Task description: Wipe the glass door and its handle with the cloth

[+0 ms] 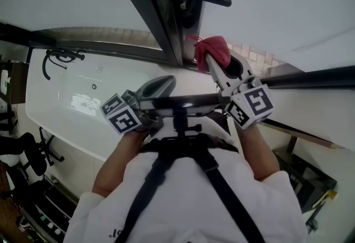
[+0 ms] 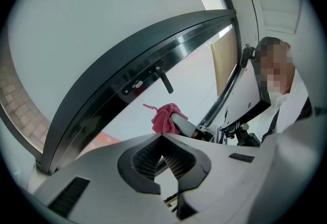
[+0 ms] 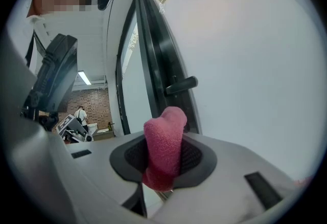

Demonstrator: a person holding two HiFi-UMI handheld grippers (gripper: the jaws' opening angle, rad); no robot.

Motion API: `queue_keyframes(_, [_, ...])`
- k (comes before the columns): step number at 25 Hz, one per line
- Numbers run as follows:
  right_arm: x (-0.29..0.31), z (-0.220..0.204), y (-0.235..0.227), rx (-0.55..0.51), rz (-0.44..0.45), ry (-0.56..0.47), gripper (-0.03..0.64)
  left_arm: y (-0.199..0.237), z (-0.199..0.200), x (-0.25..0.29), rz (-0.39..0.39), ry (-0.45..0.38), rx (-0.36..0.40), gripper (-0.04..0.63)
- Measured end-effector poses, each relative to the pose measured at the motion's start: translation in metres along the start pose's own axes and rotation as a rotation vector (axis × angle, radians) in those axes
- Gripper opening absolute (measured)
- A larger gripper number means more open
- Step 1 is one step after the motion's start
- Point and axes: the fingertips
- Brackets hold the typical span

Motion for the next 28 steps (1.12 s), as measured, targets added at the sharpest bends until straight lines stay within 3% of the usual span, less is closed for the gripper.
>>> queue_keyframes(28, [0.013,0.004,-0.019,-0.014,-0.044,0.035,0.094,0.012,0.013,0.01,-0.019,0.022,0.0,-0.008])
Point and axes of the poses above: the fingertips, and each gripper's own axes: x forward along the fingers, y to its left, z out of its top, and after that the axes turned 2 degrees about x, right-handed
